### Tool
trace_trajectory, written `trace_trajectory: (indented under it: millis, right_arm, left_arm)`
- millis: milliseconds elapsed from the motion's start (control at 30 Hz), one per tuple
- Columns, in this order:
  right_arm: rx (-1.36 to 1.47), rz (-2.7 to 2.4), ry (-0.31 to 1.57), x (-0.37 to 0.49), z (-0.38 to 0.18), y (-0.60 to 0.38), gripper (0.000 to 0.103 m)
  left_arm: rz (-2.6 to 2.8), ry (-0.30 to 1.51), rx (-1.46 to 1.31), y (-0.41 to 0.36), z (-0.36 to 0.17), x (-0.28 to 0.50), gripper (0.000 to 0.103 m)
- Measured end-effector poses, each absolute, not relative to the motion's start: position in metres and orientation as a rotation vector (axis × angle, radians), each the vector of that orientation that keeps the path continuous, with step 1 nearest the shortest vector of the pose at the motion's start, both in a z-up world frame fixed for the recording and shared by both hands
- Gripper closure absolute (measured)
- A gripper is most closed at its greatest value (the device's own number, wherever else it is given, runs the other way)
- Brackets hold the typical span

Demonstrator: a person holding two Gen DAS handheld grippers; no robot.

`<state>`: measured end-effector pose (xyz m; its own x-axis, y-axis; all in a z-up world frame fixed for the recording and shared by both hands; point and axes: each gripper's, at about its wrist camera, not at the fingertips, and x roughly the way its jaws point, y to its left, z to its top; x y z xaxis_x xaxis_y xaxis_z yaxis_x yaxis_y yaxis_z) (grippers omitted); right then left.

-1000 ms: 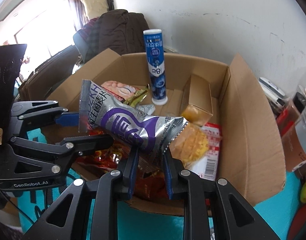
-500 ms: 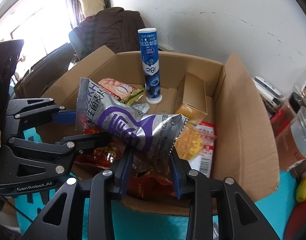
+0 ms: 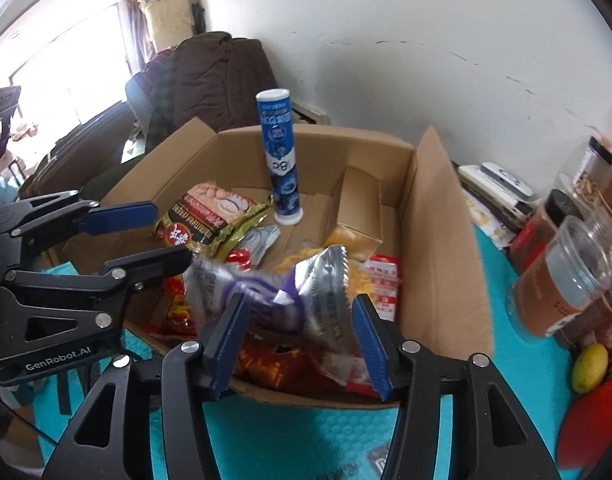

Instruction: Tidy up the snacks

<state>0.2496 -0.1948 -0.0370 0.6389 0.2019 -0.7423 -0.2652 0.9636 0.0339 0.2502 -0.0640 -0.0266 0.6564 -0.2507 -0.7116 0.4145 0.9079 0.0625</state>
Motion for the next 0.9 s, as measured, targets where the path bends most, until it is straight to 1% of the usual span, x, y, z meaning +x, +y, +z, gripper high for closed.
trace_trajectory:
  millis: [233, 367, 633, 900]
  right_arm:
    - [-0.077, 0.256, 0.804, 0.238, -0.023, -0.193, 0.049]
    - [-0.079, 0.247, 0.771, 0.228, -0.009, -0.191, 0.049]
    - [-0.077, 0.196, 0.676, 0.197, 0.034, -0.187, 0.049]
    - [-0.086, 0.162, 0.59, 0.149, 0.076, -0.18, 0.049]
  left_arm:
    - [-0.372, 0.76, 0.202, -0.059, -0.015, 0.241, 0.056]
    - [-0.363, 0.727, 0.191, -0.054, 0.002, 0.233, 0.056]
    - [-0.345, 0.659, 0.175, -0.045, 0.04, 0.207, 0.056]
    - [-0.334, 0.578, 0.163, -0.036, 0.076, 0.167, 0.056]
